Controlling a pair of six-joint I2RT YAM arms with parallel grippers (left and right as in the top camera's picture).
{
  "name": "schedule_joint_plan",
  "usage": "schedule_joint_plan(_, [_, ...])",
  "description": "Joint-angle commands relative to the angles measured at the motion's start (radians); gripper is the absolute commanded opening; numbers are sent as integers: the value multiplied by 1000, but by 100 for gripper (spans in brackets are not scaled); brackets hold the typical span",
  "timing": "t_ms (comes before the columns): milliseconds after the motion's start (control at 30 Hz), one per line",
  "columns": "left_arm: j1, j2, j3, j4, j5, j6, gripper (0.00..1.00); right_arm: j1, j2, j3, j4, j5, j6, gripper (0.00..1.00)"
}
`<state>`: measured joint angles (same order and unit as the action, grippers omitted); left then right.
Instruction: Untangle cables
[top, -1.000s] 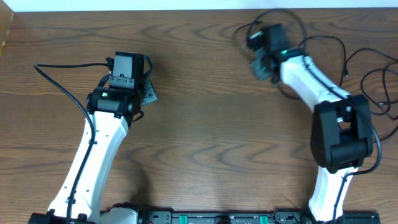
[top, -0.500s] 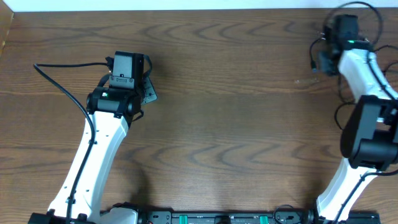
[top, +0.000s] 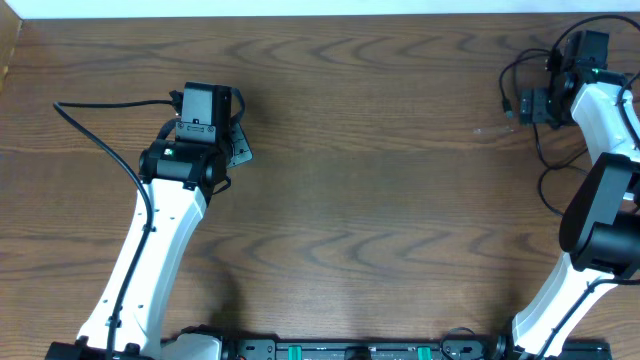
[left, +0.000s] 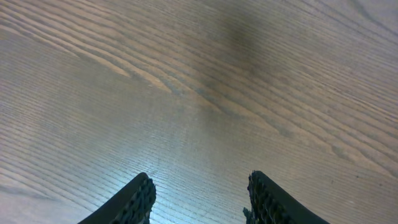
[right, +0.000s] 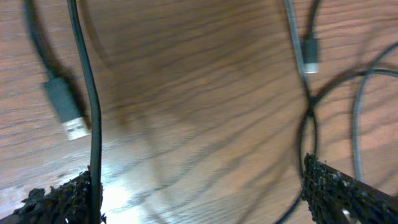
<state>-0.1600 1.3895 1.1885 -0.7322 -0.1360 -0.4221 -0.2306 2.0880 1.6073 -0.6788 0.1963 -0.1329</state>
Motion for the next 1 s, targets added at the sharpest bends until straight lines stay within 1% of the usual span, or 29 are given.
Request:
schedule_joint_plan(0, [2, -9, 6, -1, -2, -2, 49, 3, 8, 14, -10, -142, 24, 99])
schedule_joint_plan(167, [2, -9, 6, -1, -2, -2, 49, 6, 8, 14, -9, -291, 24, 99])
schedule_joint_plan(300, [2, -9, 6, -8, -2, -2, 49, 16, 8, 14, -4, -293, 27, 99])
schedule_joint_plan(467, [2, -9, 6, -11, -2, -2, 50, 29, 8, 14, -12, -310, 76, 99])
schedule_joint_plan(567, [2, -9, 6, -11, -2, -2, 49, 37, 8, 14, -29, -422, 63, 99])
schedule_joint_plan(600, [2, -9, 6, -11, -2, -2, 49, 44, 8, 14, -40, -499, 42, 99])
schedule_joint_plan(667, [2, -9, 6, -11, -2, -2, 49, 55, 8, 14, -49, -566, 16, 99])
schedule_joint_plan(833, [2, -9, 6, -17, -2, -2, 49, 96, 8, 14, -48, -533, 12, 99])
schedule_joint_plan(967, [2, -9, 6, -20, -2, -2, 50, 129, 8, 14, -28, -365, 13, 99])
